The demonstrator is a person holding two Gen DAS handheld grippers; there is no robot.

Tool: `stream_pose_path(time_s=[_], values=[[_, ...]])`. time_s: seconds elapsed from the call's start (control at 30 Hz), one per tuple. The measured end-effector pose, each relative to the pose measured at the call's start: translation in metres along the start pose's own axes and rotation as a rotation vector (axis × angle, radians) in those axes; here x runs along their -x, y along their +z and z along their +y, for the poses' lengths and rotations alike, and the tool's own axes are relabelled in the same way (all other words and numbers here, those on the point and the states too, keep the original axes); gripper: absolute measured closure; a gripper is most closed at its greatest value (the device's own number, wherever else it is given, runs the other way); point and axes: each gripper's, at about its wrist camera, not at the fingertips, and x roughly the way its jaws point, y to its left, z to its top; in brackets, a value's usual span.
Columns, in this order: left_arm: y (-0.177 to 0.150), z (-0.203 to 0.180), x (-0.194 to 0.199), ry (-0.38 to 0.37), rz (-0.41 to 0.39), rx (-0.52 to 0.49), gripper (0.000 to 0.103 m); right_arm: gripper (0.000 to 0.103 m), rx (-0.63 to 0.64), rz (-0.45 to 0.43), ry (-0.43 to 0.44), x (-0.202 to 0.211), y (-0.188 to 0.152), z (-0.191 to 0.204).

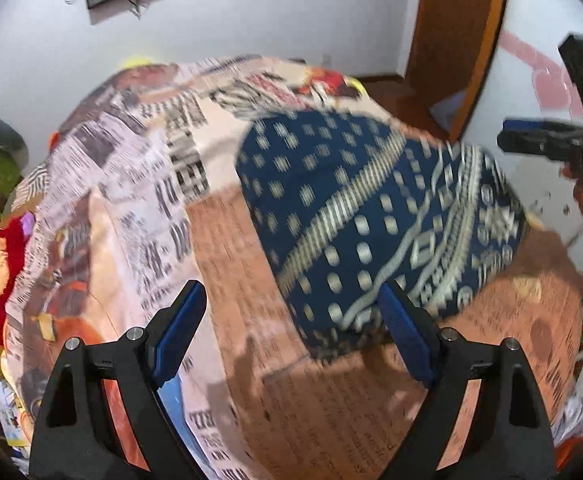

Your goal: Fold large clothes

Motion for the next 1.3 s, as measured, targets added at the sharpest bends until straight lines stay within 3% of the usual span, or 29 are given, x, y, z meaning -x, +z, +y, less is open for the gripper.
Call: stream_pose_path(time_s=[0.1,0.2,0.43,0.53,0.8,1.03,1.3], values=[[0.02,0.014,-0.001,-0.005,-0.041,0.063,0.015,0.001,-0.041,-0.02,0.046,-0.004,0.016,0.003],[0.033,0.023,-0.015,-0.047,-0.032,0.131,0.015,0.001,-0.07,0.011,0.062,-0.025,0.025,0.004],[0.041,0.036,-0.081,-0.254,0.121,0.295,0.015,0.001,-0.228,0.232,0.119,-0.105,0.009,-0.019],[0.037,0.038,-0.1,-0.333,0.156,0.349,0.011,0.001,-0.277,0.279,0.184,-0.124,-0.004,-0.03],[0.032,0.054,-0.142,-0.508,0.235,0.505,0.001,0.0,-0.242,0.315,0.264,-0.142,-0.003,-0.03],[0.034,0.059,-0.154,-0.563,0.256,0.527,0.0,0.0,-0.263,0.355,0.349,-0.159,0.003,-0.022],[0.027,0.066,-0.17,-0.672,0.272,0.602,0.0,0.0,-0.284,0.364,0.374,-0.173,0.008,-0.015]])
